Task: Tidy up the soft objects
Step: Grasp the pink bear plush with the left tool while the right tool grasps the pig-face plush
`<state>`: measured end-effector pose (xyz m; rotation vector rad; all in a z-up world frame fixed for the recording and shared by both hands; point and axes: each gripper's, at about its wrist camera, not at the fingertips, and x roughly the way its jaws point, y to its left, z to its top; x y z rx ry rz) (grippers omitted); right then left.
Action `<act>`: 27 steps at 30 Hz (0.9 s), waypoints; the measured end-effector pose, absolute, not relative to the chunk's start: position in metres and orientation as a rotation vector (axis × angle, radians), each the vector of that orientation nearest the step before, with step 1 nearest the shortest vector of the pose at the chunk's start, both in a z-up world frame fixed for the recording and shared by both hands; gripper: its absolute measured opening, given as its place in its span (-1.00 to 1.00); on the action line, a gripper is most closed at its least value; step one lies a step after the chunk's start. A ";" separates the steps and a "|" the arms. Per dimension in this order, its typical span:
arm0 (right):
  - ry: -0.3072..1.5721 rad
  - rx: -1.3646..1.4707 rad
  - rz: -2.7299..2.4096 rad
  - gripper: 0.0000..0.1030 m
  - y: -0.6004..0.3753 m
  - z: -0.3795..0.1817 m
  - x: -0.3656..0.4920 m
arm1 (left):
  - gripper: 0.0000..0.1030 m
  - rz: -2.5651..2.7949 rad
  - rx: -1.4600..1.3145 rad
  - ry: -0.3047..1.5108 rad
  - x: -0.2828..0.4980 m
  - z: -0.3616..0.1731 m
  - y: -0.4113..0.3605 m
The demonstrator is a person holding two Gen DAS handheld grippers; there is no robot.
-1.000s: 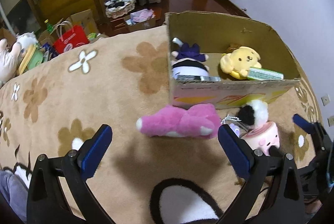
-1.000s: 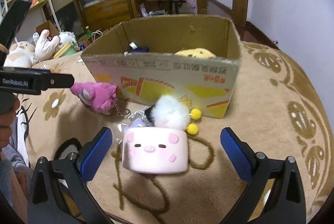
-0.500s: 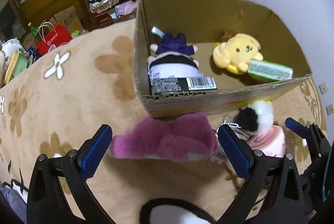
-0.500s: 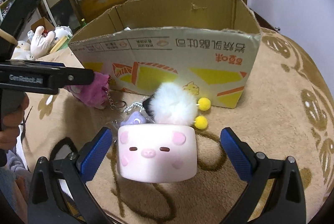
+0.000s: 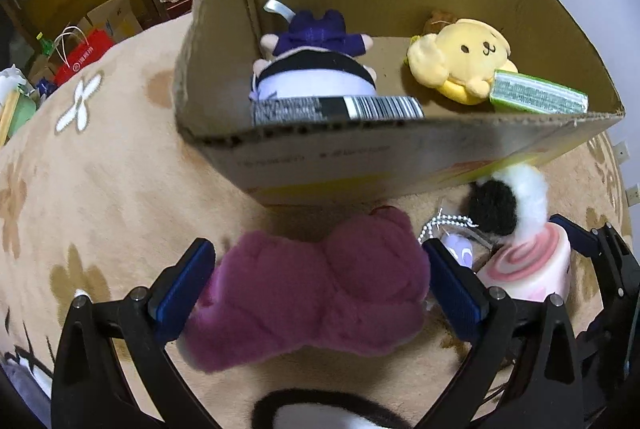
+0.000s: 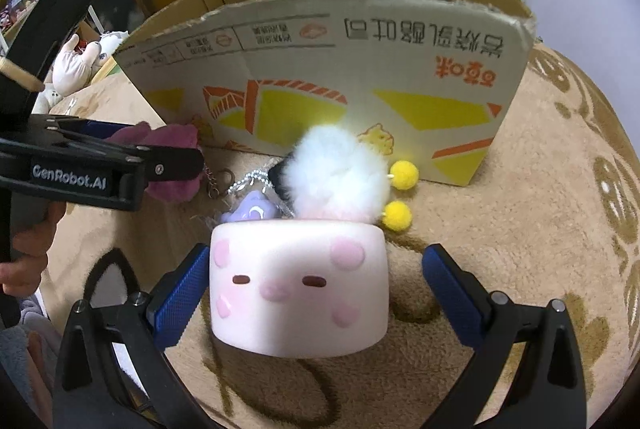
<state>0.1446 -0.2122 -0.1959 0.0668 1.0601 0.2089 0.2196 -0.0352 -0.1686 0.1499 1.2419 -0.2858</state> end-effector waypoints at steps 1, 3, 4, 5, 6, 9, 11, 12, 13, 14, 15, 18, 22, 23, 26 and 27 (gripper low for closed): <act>1.062 0.074 0.210 1.00 -0.213 -0.196 0.145 | 0.97 -0.287 0.154 1.237 0.219 -0.169 -0.036; 1.066 0.087 0.211 1.00 -0.214 -0.197 0.145 | 0.93 -0.292 0.157 1.227 0.216 -0.169 -0.038; 1.068 0.089 0.212 1.00 -0.212 -0.198 0.146 | 0.87 -0.297 0.155 1.227 0.215 -0.170 -0.039; 1.070 0.088 0.212 1.00 -0.211 -0.198 0.145 | 0.82 -0.305 0.149 1.231 0.215 -0.171 -0.040; 1.072 0.085 0.211 1.00 -0.211 -0.199 0.145 | 0.81 -0.304 0.147 1.232 0.213 -0.171 -0.041; 1.075 0.079 0.193 1.00 -0.216 -0.199 0.142 | 0.79 -0.288 0.119 1.235 0.211 -0.171 -0.039; 1.084 0.090 0.189 0.90 -0.216 -0.199 0.140 | 0.76 -0.280 0.081 1.241 0.213 -0.170 -0.031; 1.091 0.099 0.193 0.81 -0.217 -0.200 0.137 | 0.76 -0.279 0.066 1.245 0.211 -0.170 -0.028; 1.098 0.107 0.201 0.69 -0.217 -0.200 0.136 | 0.75 -0.277 0.056 1.251 0.209 -0.170 -0.026; 1.101 0.113 0.211 0.63 -0.215 -0.199 0.135 | 0.74 -0.275 0.047 1.260 0.208 -0.171 -0.025; 1.102 0.116 0.220 0.53 -0.214 -0.199 0.133 | 0.73 -0.275 0.045 1.266 0.207 -0.171 -0.024; 1.099 0.095 0.221 0.46 -0.210 -0.196 0.131 | 0.70 -0.269 0.047 1.263 0.204 -0.170 -0.023; 1.095 0.091 0.211 0.43 -0.210 -0.193 0.126 | 0.69 -0.256 0.027 1.294 0.201 -0.174 -0.018; 1.096 0.092 0.209 0.43 -0.211 -0.193 0.127 | 0.70 -0.257 0.031 1.312 0.200 -0.177 -0.018; 1.093 0.084 0.200 0.43 -0.212 -0.190 0.124 | 0.70 -0.251 0.065 1.313 0.196 -0.179 -0.021; 1.090 0.080 0.198 0.40 -0.212 -0.189 0.123 | 0.70 -0.246 0.070 1.317 0.196 -0.178 -0.022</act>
